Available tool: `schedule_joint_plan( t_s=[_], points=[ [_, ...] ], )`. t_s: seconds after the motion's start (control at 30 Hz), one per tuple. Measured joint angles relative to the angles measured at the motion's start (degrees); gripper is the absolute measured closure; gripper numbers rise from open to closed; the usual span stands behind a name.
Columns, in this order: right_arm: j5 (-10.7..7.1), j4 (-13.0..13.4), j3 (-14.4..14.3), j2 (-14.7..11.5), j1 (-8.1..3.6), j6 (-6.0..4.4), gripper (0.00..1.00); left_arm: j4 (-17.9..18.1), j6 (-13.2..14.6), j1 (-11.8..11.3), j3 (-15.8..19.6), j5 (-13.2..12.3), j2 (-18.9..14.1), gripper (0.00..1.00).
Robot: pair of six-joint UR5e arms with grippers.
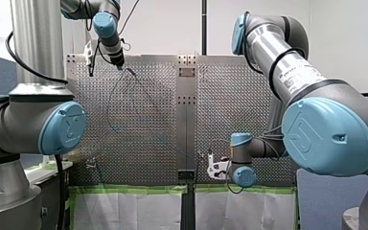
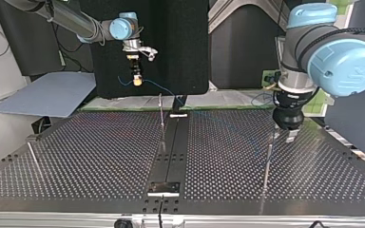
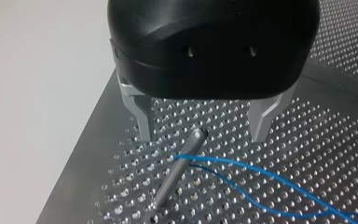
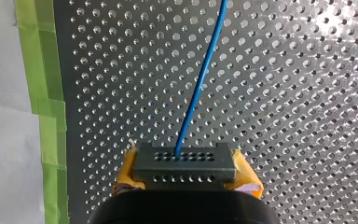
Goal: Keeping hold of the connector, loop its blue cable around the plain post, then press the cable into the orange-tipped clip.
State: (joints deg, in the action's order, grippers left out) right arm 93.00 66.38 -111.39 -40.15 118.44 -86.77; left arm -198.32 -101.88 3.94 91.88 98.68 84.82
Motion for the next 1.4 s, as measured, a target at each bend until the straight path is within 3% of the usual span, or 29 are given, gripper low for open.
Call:
schedule_joint_plan(
  t_s=[0.4, 0.6, 0.87, 1.4],
  points=[
    [0.00, 0.0, 0.0, 0.0, 0.00, 0.00, 1.00, 0.1, 0.5, 0.7, 0.1, 0.8, 0.0, 0.02],
    [0.00, 0.0, 0.0, 0.0, -0.01, 0.00, 1.00, 0.3, 2.7, 1.4, 0.4, 0.7, 0.6, 0.02],
    [0.00, 0.3, 0.0, 0.0, -0.02, -0.07, 1.00, 2.7, 7.2, 4.2, 0.5, 0.8, 4.5, 0.02],
    [0.00, 0.6, 0.0, 0.0, 0.00, -0.09, 1.00, 12.3, 15.1, 13.7, -2.2, 9.8, 10.7, 0.02]
  ],
)
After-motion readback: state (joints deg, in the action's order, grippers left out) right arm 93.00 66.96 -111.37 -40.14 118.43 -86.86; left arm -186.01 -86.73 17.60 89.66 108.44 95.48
